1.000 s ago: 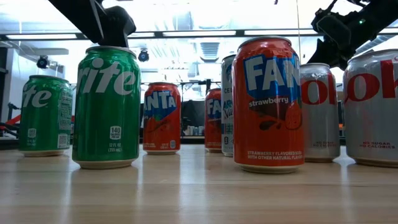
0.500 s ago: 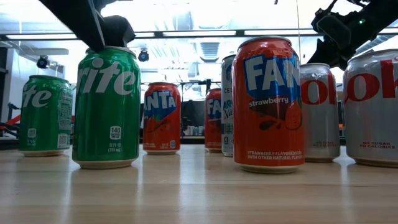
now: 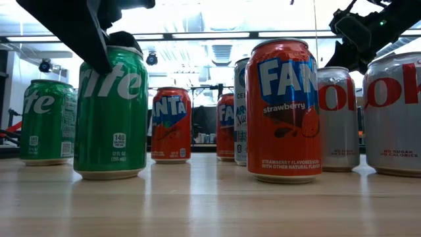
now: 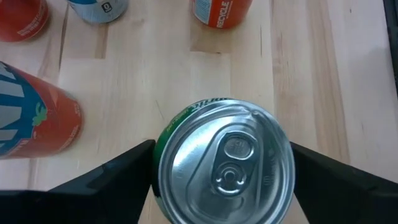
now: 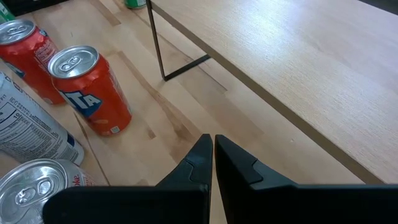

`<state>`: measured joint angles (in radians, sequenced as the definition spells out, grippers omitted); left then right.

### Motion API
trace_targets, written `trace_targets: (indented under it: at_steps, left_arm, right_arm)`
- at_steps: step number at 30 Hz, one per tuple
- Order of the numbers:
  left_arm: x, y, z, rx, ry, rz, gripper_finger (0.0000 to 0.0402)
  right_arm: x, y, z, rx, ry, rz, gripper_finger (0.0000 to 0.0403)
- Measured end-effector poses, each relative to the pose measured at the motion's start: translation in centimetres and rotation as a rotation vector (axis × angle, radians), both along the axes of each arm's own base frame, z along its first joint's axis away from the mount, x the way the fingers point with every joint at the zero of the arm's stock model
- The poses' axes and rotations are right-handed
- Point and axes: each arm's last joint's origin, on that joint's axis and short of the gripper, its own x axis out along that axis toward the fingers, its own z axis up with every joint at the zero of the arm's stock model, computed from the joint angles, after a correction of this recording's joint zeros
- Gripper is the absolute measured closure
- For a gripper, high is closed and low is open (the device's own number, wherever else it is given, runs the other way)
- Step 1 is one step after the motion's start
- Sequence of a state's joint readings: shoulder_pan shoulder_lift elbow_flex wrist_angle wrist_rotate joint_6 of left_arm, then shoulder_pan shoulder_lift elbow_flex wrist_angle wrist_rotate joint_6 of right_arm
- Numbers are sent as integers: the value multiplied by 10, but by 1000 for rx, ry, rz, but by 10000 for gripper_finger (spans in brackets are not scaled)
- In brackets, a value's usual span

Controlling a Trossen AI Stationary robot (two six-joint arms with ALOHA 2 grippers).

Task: Place canned beverage on shelf
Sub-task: Put the bottom green soda can on the shelf

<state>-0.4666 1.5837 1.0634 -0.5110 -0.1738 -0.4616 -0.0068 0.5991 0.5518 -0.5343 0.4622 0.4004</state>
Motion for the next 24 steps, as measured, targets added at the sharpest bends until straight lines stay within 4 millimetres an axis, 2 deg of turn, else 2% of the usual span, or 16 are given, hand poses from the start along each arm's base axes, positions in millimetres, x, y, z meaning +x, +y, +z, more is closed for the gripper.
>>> trace_targets:
  at_steps: [5,12,19,24]
  left_arm:
    - [0,0,0,2,-3,-5,114]
    - [-2,1,5,3,-3,-7,115]
    - [-2,2,22,43,-16,-28,115]
    - [-1,2,41,99,-7,-59,115]
  right_arm:
    - [0,0,0,0,0,0,394]
    - [0,0,0,-14,8,9,394]
    - [1,0,1,-22,-1,15,394]
    - [7,1,10,-53,-79,92,394]
